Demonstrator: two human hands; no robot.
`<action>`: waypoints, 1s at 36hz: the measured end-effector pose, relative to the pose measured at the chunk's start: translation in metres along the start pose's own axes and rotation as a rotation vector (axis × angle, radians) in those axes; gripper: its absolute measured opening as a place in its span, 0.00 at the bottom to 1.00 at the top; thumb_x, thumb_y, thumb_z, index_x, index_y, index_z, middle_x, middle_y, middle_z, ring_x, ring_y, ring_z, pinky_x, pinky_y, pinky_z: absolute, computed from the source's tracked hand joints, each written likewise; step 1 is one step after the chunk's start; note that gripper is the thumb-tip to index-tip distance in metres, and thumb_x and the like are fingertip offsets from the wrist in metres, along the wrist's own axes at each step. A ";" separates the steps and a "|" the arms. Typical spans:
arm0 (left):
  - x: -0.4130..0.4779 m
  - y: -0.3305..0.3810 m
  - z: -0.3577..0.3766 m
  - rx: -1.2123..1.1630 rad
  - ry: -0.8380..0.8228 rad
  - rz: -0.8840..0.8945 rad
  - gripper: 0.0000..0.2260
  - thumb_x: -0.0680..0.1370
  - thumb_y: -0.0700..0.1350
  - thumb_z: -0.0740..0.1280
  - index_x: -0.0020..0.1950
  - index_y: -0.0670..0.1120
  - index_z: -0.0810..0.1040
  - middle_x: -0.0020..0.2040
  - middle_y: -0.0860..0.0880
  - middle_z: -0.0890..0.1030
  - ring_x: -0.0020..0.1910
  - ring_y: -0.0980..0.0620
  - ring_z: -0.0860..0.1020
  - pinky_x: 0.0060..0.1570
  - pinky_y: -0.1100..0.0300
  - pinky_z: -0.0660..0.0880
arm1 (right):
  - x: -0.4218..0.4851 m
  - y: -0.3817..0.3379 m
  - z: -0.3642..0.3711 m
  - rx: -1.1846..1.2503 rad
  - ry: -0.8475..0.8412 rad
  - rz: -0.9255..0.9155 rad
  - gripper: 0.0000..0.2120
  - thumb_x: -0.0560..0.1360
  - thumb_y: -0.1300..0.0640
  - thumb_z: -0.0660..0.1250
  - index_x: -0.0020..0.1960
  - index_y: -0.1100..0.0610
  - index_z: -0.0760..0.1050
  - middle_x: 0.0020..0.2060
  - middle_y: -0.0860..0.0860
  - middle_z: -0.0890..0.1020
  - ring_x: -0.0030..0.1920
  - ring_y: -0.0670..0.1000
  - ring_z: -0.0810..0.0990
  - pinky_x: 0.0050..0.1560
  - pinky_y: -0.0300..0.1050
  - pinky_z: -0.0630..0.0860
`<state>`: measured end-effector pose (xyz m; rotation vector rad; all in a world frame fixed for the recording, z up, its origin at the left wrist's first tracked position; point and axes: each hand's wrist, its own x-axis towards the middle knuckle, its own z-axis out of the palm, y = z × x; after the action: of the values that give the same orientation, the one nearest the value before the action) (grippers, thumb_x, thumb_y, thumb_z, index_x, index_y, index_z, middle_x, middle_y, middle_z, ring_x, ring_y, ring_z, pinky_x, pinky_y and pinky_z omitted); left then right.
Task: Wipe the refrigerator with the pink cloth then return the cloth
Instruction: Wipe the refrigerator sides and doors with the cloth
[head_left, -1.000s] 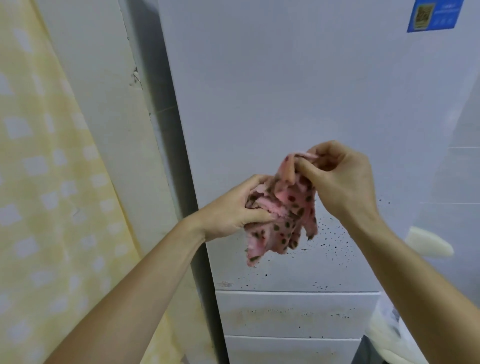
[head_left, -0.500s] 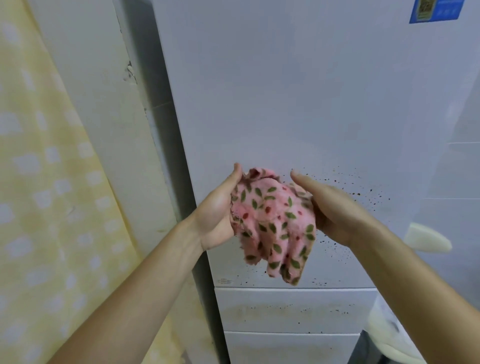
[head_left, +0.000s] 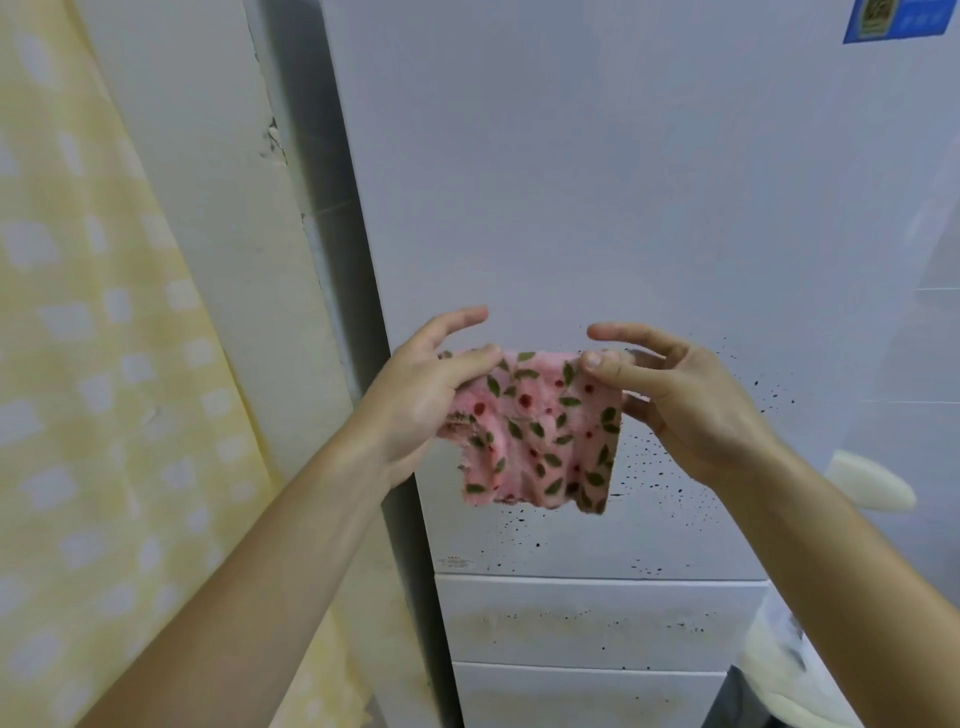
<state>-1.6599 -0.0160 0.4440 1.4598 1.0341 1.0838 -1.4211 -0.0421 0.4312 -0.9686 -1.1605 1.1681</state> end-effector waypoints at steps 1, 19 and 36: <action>-0.003 0.003 -0.001 0.021 0.011 0.036 0.18 0.80 0.45 0.73 0.68 0.59 0.79 0.56 0.41 0.85 0.54 0.45 0.87 0.66 0.47 0.78 | -0.001 -0.001 0.000 -0.035 -0.005 -0.035 0.24 0.62 0.52 0.82 0.57 0.53 0.87 0.47 0.61 0.82 0.49 0.53 0.85 0.54 0.45 0.79; 0.009 -0.022 -0.014 0.919 0.513 0.259 0.15 0.76 0.62 0.74 0.41 0.51 0.84 0.26 0.53 0.78 0.33 0.49 0.79 0.37 0.53 0.77 | 0.002 0.033 0.046 -0.623 0.280 -0.227 0.03 0.84 0.50 0.66 0.53 0.48 0.74 0.32 0.46 0.86 0.34 0.45 0.86 0.41 0.52 0.84; 0.068 -0.071 -0.075 0.931 0.760 0.853 0.25 0.78 0.59 0.74 0.66 0.42 0.76 0.52 0.47 0.82 0.54 0.48 0.76 0.59 0.54 0.70 | 0.108 0.139 0.101 -1.235 0.543 -1.252 0.19 0.82 0.53 0.71 0.72 0.48 0.79 0.69 0.56 0.69 0.65 0.58 0.73 0.67 0.55 0.71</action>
<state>-1.7213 0.0754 0.3882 2.4424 1.6242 2.0187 -1.5432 0.0850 0.3302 -0.9796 -1.5747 -0.8944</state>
